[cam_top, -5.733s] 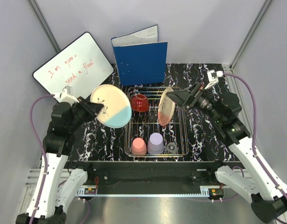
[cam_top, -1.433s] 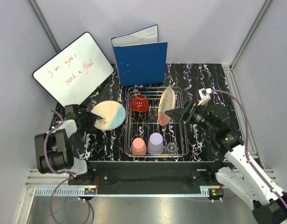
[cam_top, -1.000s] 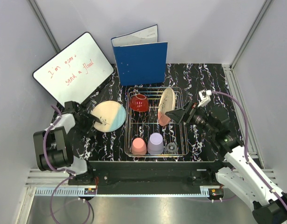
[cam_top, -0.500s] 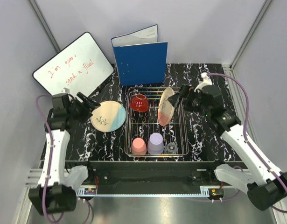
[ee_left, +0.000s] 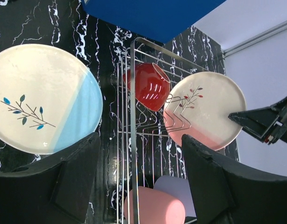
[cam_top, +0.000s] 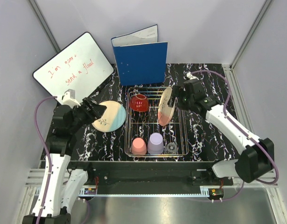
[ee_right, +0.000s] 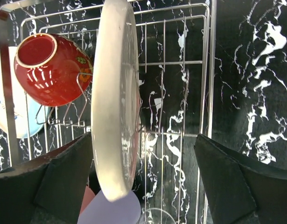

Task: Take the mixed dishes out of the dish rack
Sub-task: Pick up the plate from the dish rack, then place the plate at the center of the board.

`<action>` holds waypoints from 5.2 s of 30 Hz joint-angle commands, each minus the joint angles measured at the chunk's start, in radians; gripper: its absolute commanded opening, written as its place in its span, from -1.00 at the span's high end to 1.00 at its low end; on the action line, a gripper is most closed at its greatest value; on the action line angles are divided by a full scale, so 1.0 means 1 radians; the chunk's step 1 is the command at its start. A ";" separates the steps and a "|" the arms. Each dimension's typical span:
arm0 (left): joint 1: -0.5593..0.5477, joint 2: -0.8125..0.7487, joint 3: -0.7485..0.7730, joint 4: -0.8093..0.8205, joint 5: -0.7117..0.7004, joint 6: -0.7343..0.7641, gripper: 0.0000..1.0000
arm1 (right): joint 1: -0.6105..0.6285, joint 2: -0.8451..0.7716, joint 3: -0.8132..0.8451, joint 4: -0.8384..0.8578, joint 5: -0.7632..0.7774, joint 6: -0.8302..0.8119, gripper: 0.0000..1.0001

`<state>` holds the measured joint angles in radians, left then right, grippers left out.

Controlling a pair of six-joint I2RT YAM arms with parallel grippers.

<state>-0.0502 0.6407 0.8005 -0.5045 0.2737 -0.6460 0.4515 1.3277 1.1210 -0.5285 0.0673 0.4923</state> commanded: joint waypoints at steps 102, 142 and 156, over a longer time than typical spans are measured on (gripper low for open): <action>-0.349 0.396 -0.179 1.239 0.487 -0.451 1.00 | 0.024 -0.283 -0.253 1.003 -0.722 0.539 1.00; 0.162 0.233 -0.202 0.458 0.048 -0.290 1.00 | 0.024 -0.568 -0.233 0.413 -0.356 0.200 -1.00; 0.171 0.382 -0.322 0.784 0.147 -0.392 1.00 | 0.024 -0.558 -0.257 0.427 -0.370 0.198 -1.00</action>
<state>0.1093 1.0195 0.4824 -0.0055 0.3416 -0.9737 0.4713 0.7708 0.8696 -0.1440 -0.2996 0.7029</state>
